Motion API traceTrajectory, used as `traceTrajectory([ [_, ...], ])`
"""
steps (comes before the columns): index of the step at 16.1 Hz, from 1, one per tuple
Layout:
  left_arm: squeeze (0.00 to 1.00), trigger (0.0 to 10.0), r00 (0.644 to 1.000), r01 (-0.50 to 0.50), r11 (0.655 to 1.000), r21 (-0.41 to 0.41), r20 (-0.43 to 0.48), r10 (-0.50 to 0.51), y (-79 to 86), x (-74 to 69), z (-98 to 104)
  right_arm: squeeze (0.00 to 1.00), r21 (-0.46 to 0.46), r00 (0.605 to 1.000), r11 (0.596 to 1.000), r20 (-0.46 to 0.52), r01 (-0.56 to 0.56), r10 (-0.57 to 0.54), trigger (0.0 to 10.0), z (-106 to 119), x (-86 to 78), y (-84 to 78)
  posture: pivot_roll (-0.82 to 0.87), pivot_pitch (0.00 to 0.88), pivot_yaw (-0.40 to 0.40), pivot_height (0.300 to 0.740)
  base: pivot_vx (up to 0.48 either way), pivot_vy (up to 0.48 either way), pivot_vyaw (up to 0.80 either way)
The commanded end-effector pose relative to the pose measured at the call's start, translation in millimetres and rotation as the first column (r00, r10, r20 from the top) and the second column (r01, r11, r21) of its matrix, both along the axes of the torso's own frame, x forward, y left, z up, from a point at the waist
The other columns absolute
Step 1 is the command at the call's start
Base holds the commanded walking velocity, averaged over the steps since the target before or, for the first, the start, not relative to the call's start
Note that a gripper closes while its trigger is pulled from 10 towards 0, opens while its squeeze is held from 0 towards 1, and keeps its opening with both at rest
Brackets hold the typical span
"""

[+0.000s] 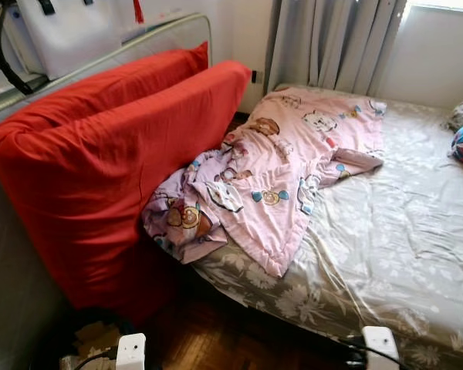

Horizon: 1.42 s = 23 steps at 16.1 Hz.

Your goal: Clean up the room

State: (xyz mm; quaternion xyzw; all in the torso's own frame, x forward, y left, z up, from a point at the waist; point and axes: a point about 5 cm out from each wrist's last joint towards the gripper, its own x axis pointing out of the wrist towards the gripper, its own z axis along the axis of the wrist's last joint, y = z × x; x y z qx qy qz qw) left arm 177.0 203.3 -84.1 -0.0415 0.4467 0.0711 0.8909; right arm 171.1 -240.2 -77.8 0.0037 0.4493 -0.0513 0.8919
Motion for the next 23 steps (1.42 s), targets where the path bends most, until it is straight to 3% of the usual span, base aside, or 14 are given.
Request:
traceTrajectory([
  [1, 0.00, 10.0, 1.000, -0.013, 1.000, -0.003, -0.001, 0.013, -0.2, -1.9, -0.9, 0.00, 0.003, 1.000, 1.000, -0.008, 0.009, -0.009, 10.0, 0.6, -0.5, -3.6, 0.01, 0.001, -0.056, 0.740, 0.000, 0.000, 0.00],
  [7, 0.00, 10.0, 1.000, -0.008, 1.000, 0.003, -0.014, 0.008, 0.9, -9.5, -3.8, 0.00, -0.005, 1.000, 1.000, -0.020, -0.002, 0.002, 10.0, -1.6, -7.8, -6.2, 0.00, 0.017, -0.050, 0.740, 0.000, 0.000, 0.27],
  [10, 0.00, 10.0, 1.000, 0.000, 1.000, 0.006, -0.007, 0.000, 2.7, -9.9, -3.4, 0.00, 0.007, 1.000, 1.000, -0.014, -0.005, 0.005, 10.0, -1.4, -3.7, -1.2, -0.01, 0.019, -0.039, 0.740, 0.000, 0.000, 0.76],
  [13, 0.00, 10.0, 1.000, 0.009, 1.000, 0.006, -0.006, -0.009, 3.5, -9.4, -3.0, 0.00, 0.021, 1.000, 1.000, 0.000, -0.003, 0.003, 10.0, -0.9, 0.0, 3.5, -0.01, 0.015, -0.036, 0.740, 0.000, 0.000, 0.00],
  [18, 0.00, 10.0, 1.000, 0.010, 1.000, 0.008, -0.007, -0.010, 4.4, -9.2, -2.9, 0.00, 0.041, 0.999, 0.999, -0.007, -0.034, 0.034, 10.0, -8.2, 0.7, 37.8, -0.01, 0.000, -0.031, 0.740, 0.000, 0.000, 0.00],
  [19, 0.00, 10.0, 1.000, 0.011, 1.000, 0.009, -0.009, -0.011, 4.7, -9.4, -2.9, 0.00, 0.048, 0.999, 0.998, -0.006, -0.043, 0.043, 10.0, -9.5, 1.4, 48.6, -0.01, 0.000, -0.028, 0.740, 0.000, 0.000, 0.00],
  [20, 0.00, 10.0, 1.000, 0.016, 1.000, 0.012, -0.013, -0.016, 5.3, -10.1, -3.1, 0.00, 0.063, 0.998, 0.996, -0.002, -0.060, 0.060, 10.0, -10.6, 4.2, 69.3, -0.01, 0.000, -0.024, 0.740, 0.000, 0.000, 0.00],
  [23, 0.00, 10.0, 1.000, 0.022, 1.000, 0.012, -0.013, -0.021, 5.2, -10.3, -3.2, 0.00, 0.062, 0.996, 0.994, 0.003, -0.095, 0.095, 10.0, -10.1, 7.3, 82.6, -0.01, 0.000, -0.023, 0.740, 0.000, 0.000, 0.00],
])
